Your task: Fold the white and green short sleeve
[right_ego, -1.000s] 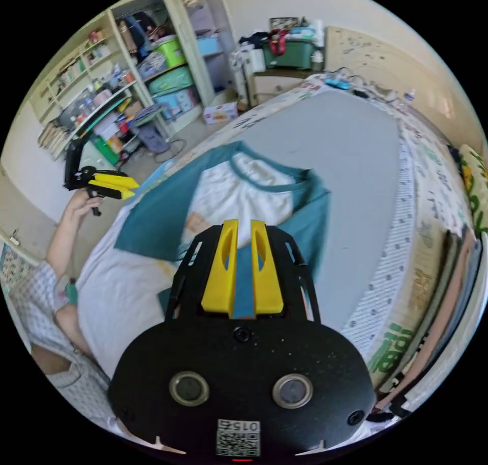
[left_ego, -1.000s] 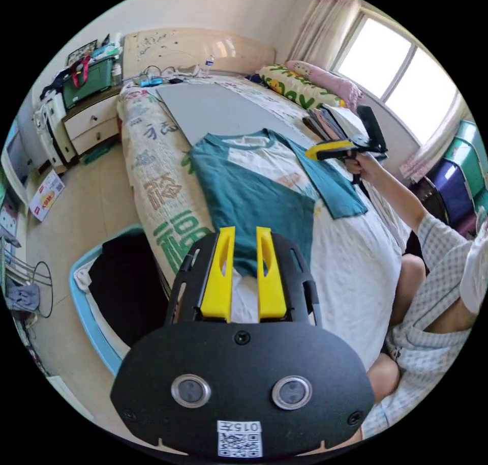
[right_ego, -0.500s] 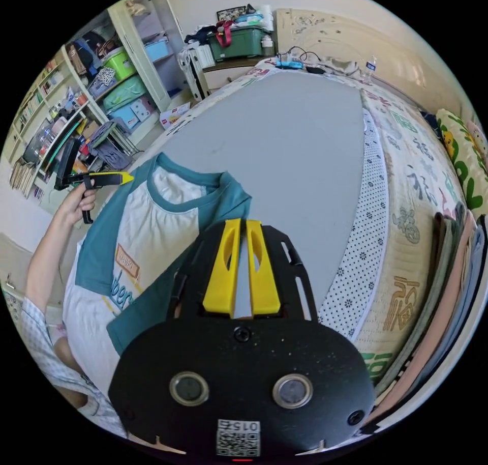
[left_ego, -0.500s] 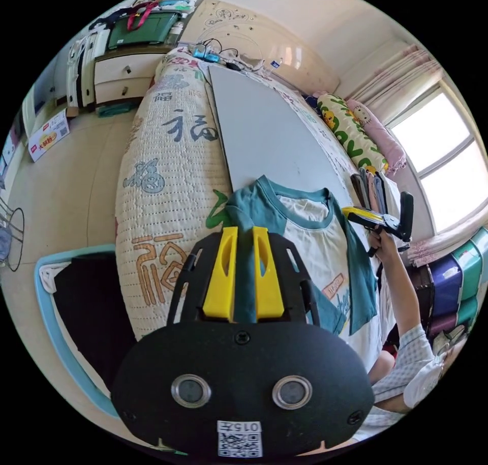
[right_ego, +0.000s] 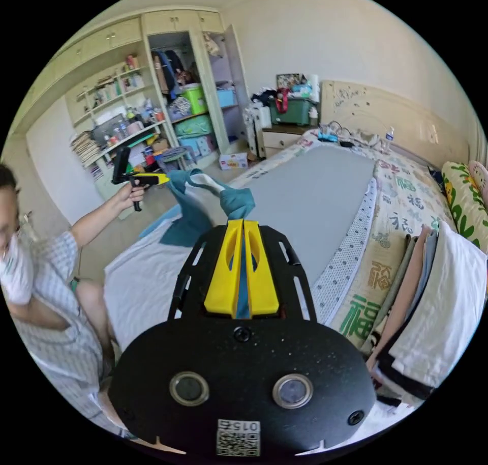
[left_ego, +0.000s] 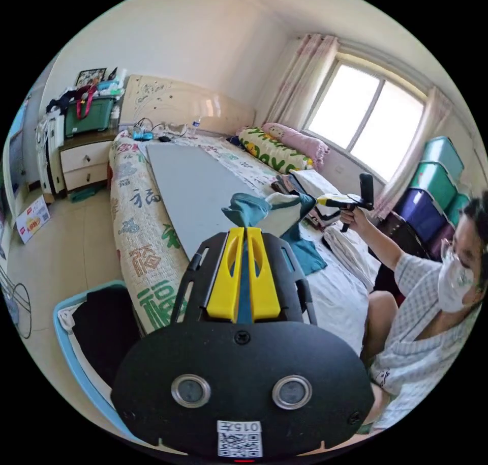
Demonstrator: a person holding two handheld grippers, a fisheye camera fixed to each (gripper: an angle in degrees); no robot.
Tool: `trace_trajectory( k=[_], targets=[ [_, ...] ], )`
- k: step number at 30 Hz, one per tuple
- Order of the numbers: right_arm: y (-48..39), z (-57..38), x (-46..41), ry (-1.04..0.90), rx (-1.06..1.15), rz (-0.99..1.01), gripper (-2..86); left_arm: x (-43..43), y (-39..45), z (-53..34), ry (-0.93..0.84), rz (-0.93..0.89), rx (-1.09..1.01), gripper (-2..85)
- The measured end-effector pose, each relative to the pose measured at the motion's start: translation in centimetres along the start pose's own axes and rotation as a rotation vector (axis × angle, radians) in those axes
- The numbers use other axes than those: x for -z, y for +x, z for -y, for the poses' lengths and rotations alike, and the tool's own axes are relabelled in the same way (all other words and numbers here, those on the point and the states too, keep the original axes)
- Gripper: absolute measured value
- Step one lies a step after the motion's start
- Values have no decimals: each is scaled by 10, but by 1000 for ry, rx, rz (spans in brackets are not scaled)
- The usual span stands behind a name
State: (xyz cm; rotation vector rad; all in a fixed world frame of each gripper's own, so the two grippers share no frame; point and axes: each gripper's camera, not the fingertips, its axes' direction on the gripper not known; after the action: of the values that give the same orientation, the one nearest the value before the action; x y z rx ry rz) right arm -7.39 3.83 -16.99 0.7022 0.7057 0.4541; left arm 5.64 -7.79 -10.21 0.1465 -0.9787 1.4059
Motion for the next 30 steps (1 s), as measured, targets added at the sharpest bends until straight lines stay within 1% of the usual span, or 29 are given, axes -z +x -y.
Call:
trace_trajectory(
  k=[1, 2, 3, 4, 5, 7, 8, 11, 14, 17, 19, 21, 23, 24, 26, 28, 30],
  targets=[
    [-36, -40, 22, -25, 35, 30, -8, 19, 34, -35, -8, -42, -56, 0],
    [-68, -83, 29, -96, 53, 68, -6, 33, 60, -78, -35, -94, -62, 2],
    [-82, -105, 28, -148, 54, 93, -5, 36, 70, -101, -48, -120, -43, 4],
    [-103, -148, 20, -255, 26, 115, 0, 37, 85, -146, -95, -162, 20, 8],
    [-120, -189, 12, -335, -27, 68, 14, 34, 95, -186, -175, -176, 70, 16],
    [-136, -233, 16, -352, -106, 4, 39, 38, 104, -232, -244, -134, 173, 36],
    [-144, -252, 25, -323, -159, 11, 46, 49, 111, -251, -227, -115, 220, 48],
    [-171, -262, 52, -220, -197, 36, 50, 81, 134, -264, -131, -48, 241, 58],
    [-206, -236, 59, -166, -145, 6, 59, 89, 163, -243, -128, -8, 189, 73],
    [-244, -199, 32, -224, -34, -25, 67, 80, 192, -208, -165, 24, 127, 84],
    [-257, -185, 3, -280, -10, -86, 74, 75, 205, -190, -150, 39, 107, 85],
    [-252, -180, -34, -338, -60, -155, 80, 64, 211, -177, -171, 80, 105, 85],
    [-217, -189, -78, -381, -200, -183, 97, 44, 199, -178, -213, 175, 191, 87],
    [-207, -193, -87, -393, -240, -170, 101, 40, 192, -181, -221, 183, 222, 88],
    [-174, -215, -110, -384, -365, -71, 109, 33, 164, -205, -229, 170, 355, 100],
    [-167, -226, -117, -365, -390, 21, 105, 37, 151, -221, -237, 126, 411, 110],
    [-169, -230, -121, -362, -371, 29, 97, 47, 147, -229, -234, 123, 412, 113]
  ],
)
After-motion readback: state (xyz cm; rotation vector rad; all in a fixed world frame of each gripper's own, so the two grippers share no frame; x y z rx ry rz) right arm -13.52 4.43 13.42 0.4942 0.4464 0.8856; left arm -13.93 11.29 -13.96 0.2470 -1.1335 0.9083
